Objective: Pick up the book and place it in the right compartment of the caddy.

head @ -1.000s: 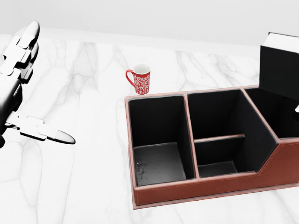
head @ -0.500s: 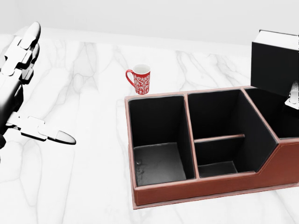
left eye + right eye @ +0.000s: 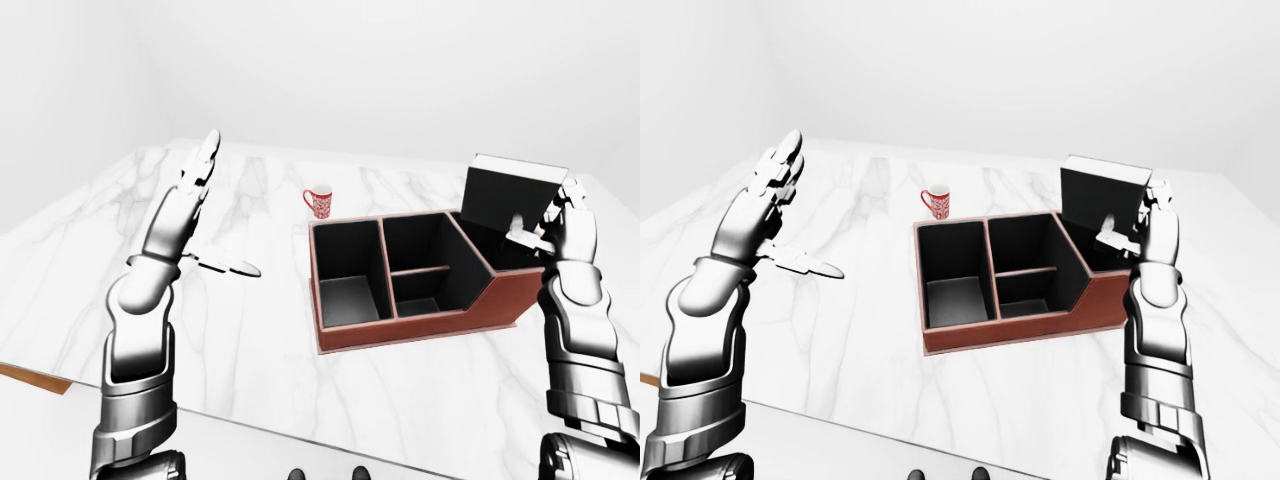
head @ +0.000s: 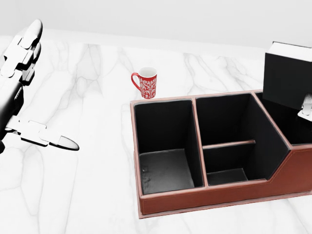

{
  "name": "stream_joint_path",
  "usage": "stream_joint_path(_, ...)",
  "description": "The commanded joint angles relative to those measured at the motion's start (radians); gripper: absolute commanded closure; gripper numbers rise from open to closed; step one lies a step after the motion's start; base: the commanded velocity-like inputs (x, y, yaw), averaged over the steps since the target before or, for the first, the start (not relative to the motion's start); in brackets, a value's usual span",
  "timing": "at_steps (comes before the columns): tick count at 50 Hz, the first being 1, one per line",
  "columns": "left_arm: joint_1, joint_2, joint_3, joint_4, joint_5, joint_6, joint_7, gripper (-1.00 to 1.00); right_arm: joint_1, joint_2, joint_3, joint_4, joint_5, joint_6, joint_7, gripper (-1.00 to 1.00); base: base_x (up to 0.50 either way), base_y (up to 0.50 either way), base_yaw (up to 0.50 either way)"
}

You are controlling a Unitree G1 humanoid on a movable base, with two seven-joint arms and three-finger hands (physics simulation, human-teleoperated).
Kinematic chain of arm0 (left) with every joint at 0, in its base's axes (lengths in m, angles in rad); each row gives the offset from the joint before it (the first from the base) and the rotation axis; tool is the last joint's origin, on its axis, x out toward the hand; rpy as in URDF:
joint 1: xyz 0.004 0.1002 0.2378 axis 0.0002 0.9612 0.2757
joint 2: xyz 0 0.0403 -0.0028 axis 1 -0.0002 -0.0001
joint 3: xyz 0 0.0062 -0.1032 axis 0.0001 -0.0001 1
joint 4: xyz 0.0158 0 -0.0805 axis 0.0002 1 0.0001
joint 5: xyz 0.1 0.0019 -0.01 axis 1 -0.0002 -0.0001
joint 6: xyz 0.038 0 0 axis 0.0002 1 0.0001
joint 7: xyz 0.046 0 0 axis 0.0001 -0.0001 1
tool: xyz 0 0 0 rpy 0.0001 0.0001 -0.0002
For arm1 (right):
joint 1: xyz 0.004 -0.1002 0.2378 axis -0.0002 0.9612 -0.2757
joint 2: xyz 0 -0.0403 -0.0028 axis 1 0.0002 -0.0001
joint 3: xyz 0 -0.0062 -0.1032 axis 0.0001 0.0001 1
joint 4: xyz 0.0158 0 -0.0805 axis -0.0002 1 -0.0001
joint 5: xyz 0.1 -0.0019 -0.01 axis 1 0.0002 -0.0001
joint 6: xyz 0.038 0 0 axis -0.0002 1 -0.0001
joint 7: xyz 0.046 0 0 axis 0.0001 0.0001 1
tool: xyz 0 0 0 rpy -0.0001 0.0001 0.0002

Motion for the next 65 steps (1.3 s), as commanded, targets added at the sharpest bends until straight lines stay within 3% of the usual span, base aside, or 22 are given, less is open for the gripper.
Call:
stream_joint_path(1, -0.005, -0.005, 0.009, -0.016, -0.022, 0.0, 0.005, -1.0, 0.003, -0.009, -0.02, -0.005, 0.032, 0.0, -0.01, 1.0, 0.0, 0.0, 0.0)
stream_joint_path(32, -0.001, -0.008, 0.007, -0.003, -0.023, 0.0, 0.007, -1.0, 0.022, -0.014, -0.027, 0.035, 0.035, 0.0, -0.011, 1.0, 0.0, 0.0, 0.0)
stream_joint_path(65, -0.008, -0.005, 0.006, -0.051, -0.016, 0.0, -0.011, -1.0, -0.052, -0.032, 0.005, 0.158, 0.031, 0.0, -0.019, 1.0, 0.0, 0.0, 0.0)
